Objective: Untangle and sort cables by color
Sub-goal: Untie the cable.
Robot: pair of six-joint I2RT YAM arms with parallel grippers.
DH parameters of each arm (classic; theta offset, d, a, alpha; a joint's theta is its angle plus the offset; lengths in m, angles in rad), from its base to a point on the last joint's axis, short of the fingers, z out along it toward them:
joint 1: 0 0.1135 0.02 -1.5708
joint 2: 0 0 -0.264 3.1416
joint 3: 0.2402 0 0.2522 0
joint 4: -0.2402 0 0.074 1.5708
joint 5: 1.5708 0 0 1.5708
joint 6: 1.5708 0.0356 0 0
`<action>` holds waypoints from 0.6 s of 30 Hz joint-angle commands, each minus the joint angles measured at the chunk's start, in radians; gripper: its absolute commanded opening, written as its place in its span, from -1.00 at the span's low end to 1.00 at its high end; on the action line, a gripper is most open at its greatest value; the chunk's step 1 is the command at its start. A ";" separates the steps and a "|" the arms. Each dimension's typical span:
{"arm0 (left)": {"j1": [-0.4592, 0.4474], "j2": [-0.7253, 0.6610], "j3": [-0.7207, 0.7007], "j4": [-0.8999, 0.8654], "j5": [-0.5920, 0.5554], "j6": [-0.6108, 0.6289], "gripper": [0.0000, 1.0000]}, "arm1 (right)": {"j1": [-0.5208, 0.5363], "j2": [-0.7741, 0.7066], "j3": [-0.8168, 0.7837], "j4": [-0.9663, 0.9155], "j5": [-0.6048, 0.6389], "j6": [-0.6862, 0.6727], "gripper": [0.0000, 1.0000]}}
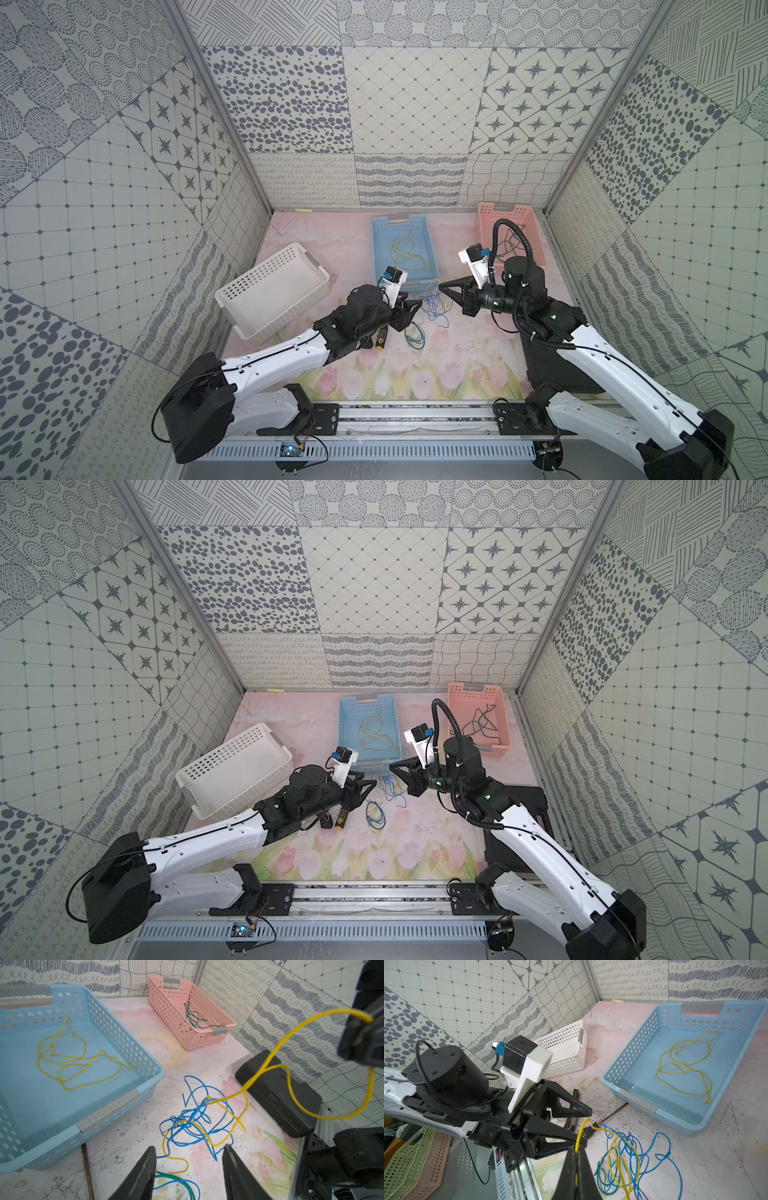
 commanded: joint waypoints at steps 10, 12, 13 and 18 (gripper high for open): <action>0.081 0.185 0.159 -0.117 0.233 0.161 -0.50 | 0.004 0.007 0.020 0.048 -0.037 0.021 -1.00; 0.088 0.201 0.168 -0.104 0.230 0.136 -0.99 | 0.004 0.006 0.020 0.045 -0.033 0.018 -1.00; 0.093 0.203 0.162 -0.086 0.231 0.121 -1.00 | 0.003 0.006 0.018 0.042 -0.026 0.016 -1.00; 0.171 0.269 0.072 -0.011 0.239 -0.027 -1.00 | -0.017 -0.059 0.054 -0.022 0.024 0.003 -1.00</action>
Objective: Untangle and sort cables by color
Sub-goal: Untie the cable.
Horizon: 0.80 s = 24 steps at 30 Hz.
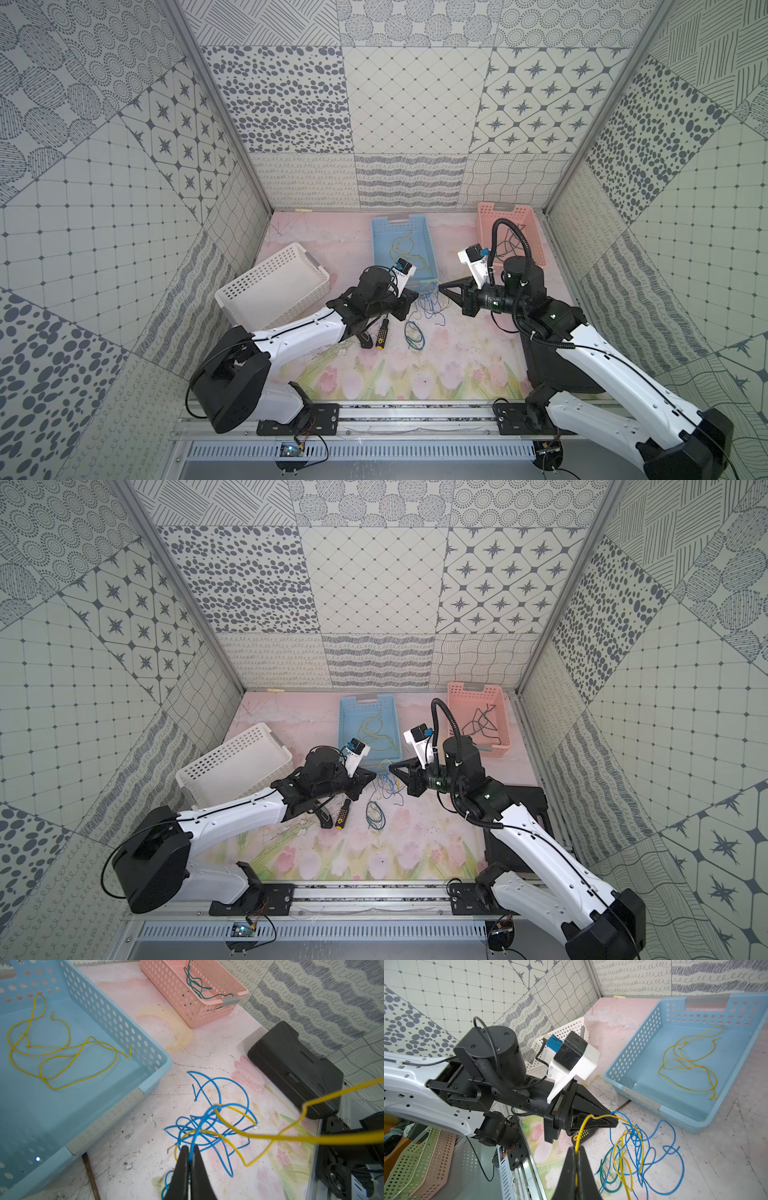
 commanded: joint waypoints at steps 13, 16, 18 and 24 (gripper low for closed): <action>0.088 0.202 -0.182 0.189 0.135 -0.198 -1.00 | -0.233 -0.232 0.274 -0.065 -0.046 0.081 -1.00; 0.089 0.140 -0.174 0.172 0.171 -0.226 -1.00 | -0.234 -0.212 0.261 -0.054 -0.049 0.083 -1.00; 0.088 0.066 -0.173 0.150 0.180 -0.258 -0.55 | -0.236 -0.206 0.231 -0.034 -0.040 0.087 -1.00; 0.089 -0.235 -0.202 0.067 0.117 -0.273 0.26 | -0.240 -0.161 0.094 0.112 -0.108 0.162 -1.00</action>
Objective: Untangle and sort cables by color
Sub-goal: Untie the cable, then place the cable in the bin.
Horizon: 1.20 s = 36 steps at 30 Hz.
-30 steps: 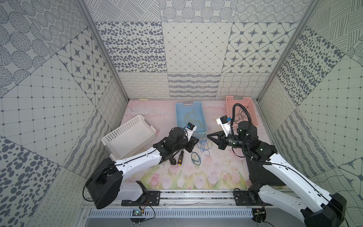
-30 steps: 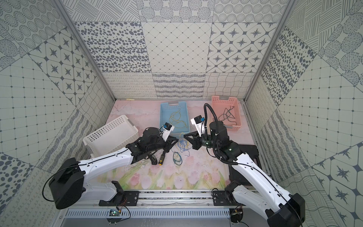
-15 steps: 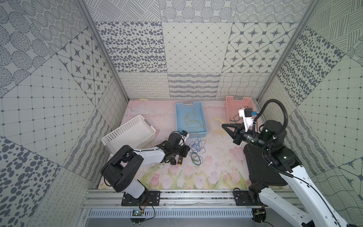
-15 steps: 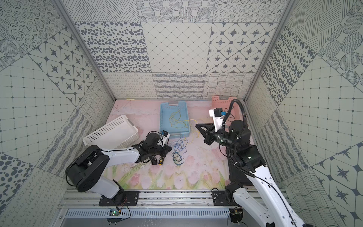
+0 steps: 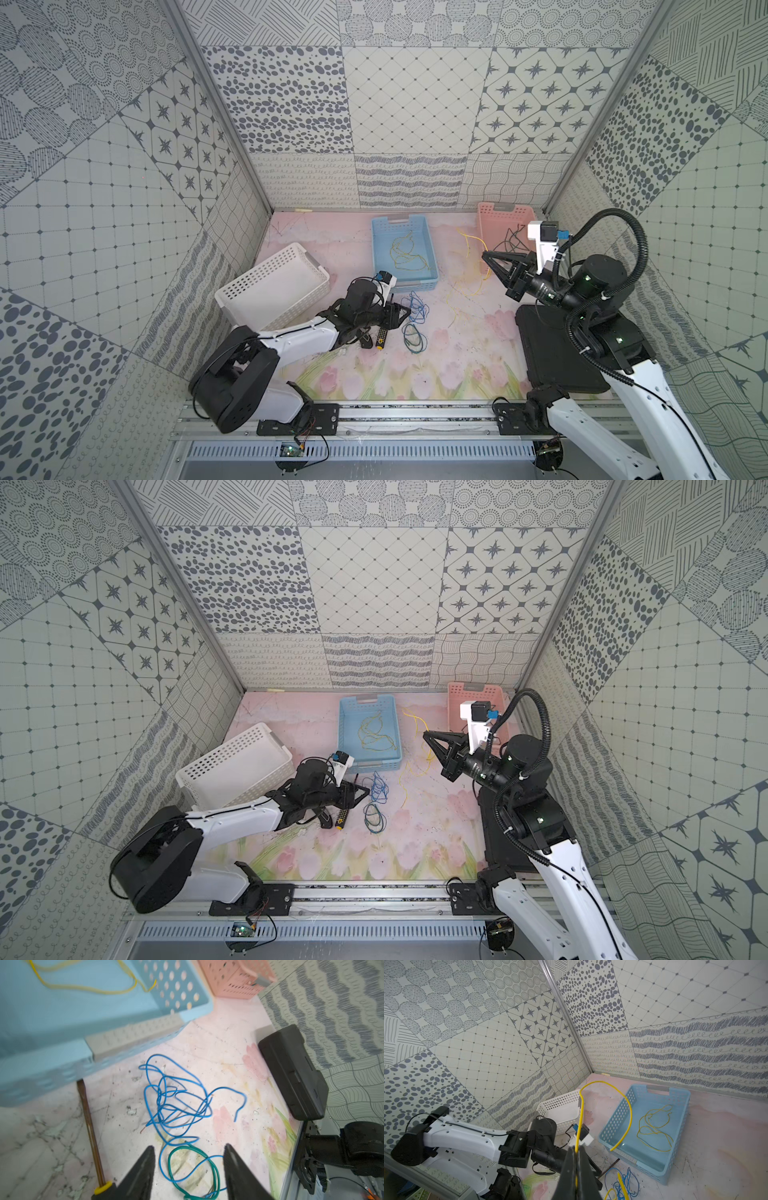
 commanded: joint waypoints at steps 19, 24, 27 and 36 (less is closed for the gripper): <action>-0.223 -0.179 -0.009 0.511 0.098 0.127 0.69 | -0.006 0.080 -0.252 0.481 -0.260 0.304 -1.00; -0.255 -0.031 0.085 0.539 0.045 0.019 0.67 | -0.005 0.071 -0.261 0.517 -0.263 0.335 -1.00; -0.266 0.047 0.147 0.537 0.021 -0.022 0.59 | -0.002 0.077 -0.265 0.538 -0.270 0.354 -1.00; -0.284 0.225 0.317 0.484 0.006 -0.046 0.10 | -0.002 0.070 -0.282 0.562 -0.271 0.374 -1.00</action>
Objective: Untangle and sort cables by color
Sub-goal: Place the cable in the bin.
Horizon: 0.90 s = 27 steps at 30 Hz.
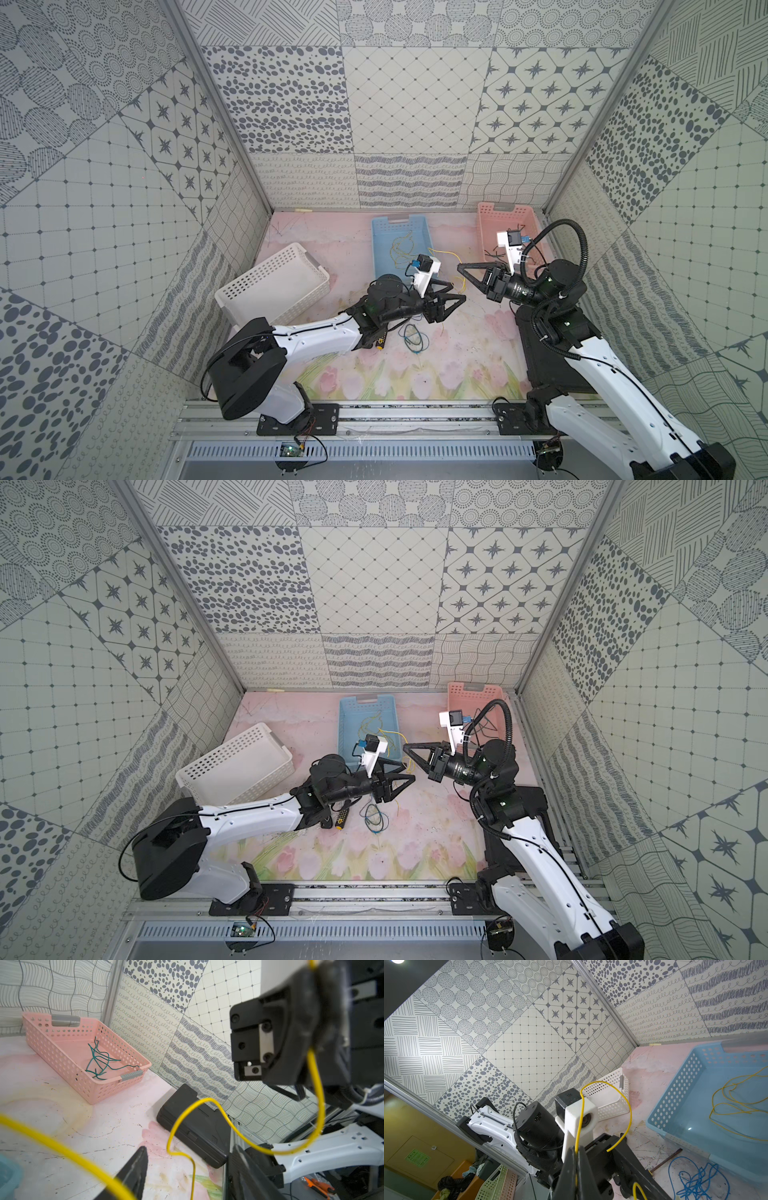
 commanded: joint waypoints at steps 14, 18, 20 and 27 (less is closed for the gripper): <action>0.075 -0.098 -0.151 0.045 0.011 -0.091 -1.00 | -0.136 -0.182 -0.030 -0.247 0.358 -0.124 -1.00; 0.137 -0.206 -0.207 -0.025 0.020 -0.084 -1.00 | -0.171 -0.143 -0.078 -0.175 0.351 -0.093 -0.97; 0.162 -0.241 -0.176 -0.100 0.022 -0.074 -1.00 | -0.171 -0.073 -0.080 -0.084 0.242 -0.070 -0.56; 0.266 -0.170 0.115 -0.410 -0.039 -0.040 -1.00 | -0.173 -0.010 -0.098 -0.050 0.181 -0.144 0.75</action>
